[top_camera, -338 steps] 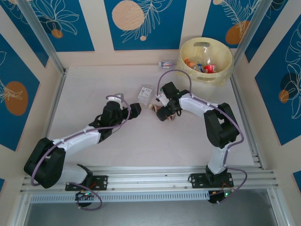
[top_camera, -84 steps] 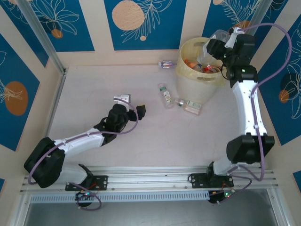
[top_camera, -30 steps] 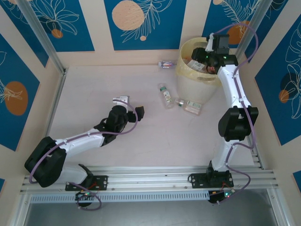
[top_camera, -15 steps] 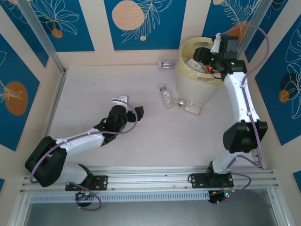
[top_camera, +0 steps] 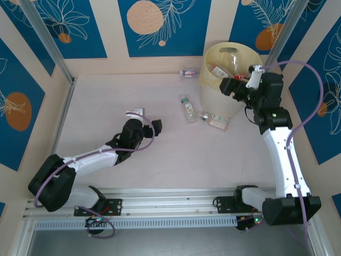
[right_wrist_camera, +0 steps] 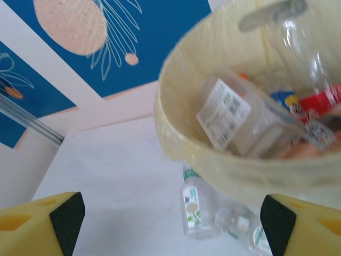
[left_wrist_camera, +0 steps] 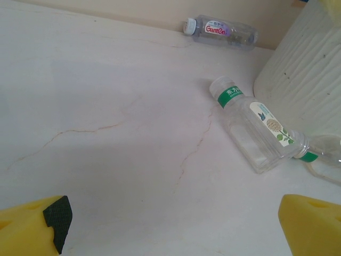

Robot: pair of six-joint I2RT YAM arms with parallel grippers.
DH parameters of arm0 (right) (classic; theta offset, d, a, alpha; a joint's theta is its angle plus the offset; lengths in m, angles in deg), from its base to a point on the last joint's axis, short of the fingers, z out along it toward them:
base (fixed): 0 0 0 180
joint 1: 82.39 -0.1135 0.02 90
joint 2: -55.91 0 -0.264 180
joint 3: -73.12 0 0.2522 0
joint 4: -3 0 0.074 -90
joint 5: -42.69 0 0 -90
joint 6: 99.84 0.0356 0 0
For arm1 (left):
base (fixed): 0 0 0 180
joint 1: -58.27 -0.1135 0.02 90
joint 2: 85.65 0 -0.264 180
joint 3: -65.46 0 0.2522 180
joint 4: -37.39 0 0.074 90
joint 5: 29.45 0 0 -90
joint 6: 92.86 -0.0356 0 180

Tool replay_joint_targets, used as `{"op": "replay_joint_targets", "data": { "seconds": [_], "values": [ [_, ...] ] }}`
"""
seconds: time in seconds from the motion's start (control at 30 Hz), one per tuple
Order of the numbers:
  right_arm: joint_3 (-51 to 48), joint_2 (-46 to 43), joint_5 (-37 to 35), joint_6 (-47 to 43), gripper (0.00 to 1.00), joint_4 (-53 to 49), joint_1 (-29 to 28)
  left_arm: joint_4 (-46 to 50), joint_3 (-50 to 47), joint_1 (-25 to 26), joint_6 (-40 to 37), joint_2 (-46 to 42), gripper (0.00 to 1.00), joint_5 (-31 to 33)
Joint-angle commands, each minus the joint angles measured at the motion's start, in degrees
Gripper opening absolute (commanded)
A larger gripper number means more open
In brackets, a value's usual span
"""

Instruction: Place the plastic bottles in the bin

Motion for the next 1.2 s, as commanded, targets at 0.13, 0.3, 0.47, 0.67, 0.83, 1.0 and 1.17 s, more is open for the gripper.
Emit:
{"op": "replay_joint_targets", "data": {
  "seconds": [0.13,0.3,0.47,0.67,0.83,1.0,1.17],
  "values": [
    [-11.5,-3.4,-4.6,0.5,0.97,0.5,0.5,-1.5,-0.5,-0.9,1.8,1.5,1.00,-0.9],
    [-18.5,-0.3,-5.6,1.2,0.99,4.9,0.6,-1.4,-0.6,-1.1,2.2,1.7,1.00,-1.0],
    [-26.9,3.4,-6.5,2.9,0.99,16.0,0.8,-1.3,-0.7,-1.2,2.4,1.8,1.00,-0.9],
    [-31.3,8.6,-11.2,6.6,0.99,25.1,2.0,-1.2,-0.8,-1.5,2.6,2.0,1.00,-0.7],
    [-33.2,13.3,-8.7,9.7,0.99,29.4,2.7,-1.2,-1.1,-1.8,3.0,2.3,1.00,-0.6],
    [-32.6,18.2,-6.0,12.3,1.00,31.0,2.9,-1.3,-0.9,-1.9,3.3,2.8,1.00,-0.9],
    [-31.9,22.3,-2.2,14.1,1.00,33.3,2.5,-1.4,-0.7,-2.1,3.5,3.4,1.00,-1.3]
  ]
}}
